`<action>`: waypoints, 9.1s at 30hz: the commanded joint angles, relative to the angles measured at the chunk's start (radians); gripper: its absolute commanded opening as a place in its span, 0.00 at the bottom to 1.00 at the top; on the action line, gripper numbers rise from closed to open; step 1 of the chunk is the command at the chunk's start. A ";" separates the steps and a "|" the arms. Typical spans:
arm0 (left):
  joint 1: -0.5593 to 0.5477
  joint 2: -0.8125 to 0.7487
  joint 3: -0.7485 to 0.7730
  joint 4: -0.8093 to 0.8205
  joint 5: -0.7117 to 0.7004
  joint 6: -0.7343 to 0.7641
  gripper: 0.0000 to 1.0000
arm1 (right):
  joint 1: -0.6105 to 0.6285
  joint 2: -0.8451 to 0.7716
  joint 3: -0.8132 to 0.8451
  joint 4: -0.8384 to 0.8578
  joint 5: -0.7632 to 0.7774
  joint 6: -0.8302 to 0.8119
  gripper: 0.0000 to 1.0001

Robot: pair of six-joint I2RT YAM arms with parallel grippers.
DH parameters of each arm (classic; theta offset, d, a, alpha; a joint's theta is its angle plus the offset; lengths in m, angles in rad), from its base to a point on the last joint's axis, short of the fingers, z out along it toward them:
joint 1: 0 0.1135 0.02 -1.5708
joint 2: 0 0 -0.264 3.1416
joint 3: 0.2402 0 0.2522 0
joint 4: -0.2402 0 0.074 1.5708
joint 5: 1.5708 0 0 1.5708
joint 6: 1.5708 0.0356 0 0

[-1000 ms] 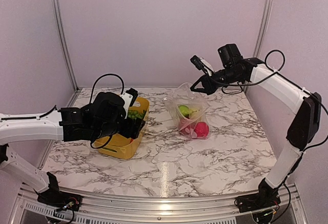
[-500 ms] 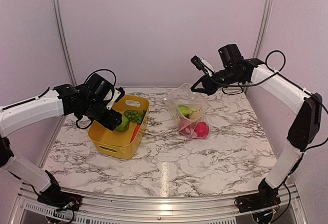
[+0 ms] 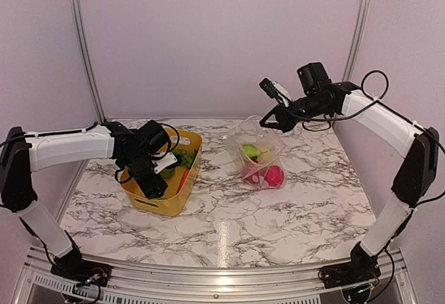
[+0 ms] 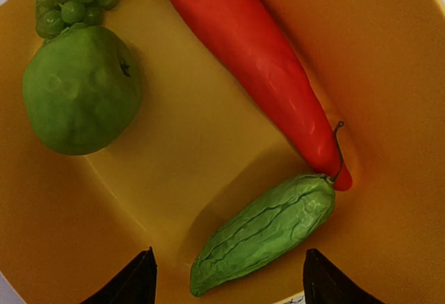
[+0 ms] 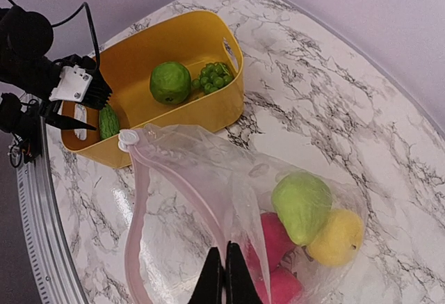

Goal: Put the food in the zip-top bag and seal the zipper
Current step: Adjust the fake fruit in the bin, then pick up the fake fruit from the bin, then place the fake fruit in the zipper food storage bag.

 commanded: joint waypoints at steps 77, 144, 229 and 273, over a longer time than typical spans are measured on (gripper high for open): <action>0.036 0.143 0.214 -0.085 -0.074 0.240 0.69 | 0.002 -0.034 -0.045 0.019 0.008 -0.018 0.00; 0.044 0.218 0.189 0.213 -0.179 -0.138 0.81 | 0.002 -0.052 -0.063 0.022 0.027 -0.025 0.00; -0.218 0.215 0.237 1.234 0.117 -0.560 0.49 | -0.010 0.096 0.248 -0.080 -0.009 0.062 0.00; -0.248 0.396 0.506 0.923 -0.233 -0.567 0.87 | -0.027 0.106 0.255 -0.057 -0.024 0.088 0.00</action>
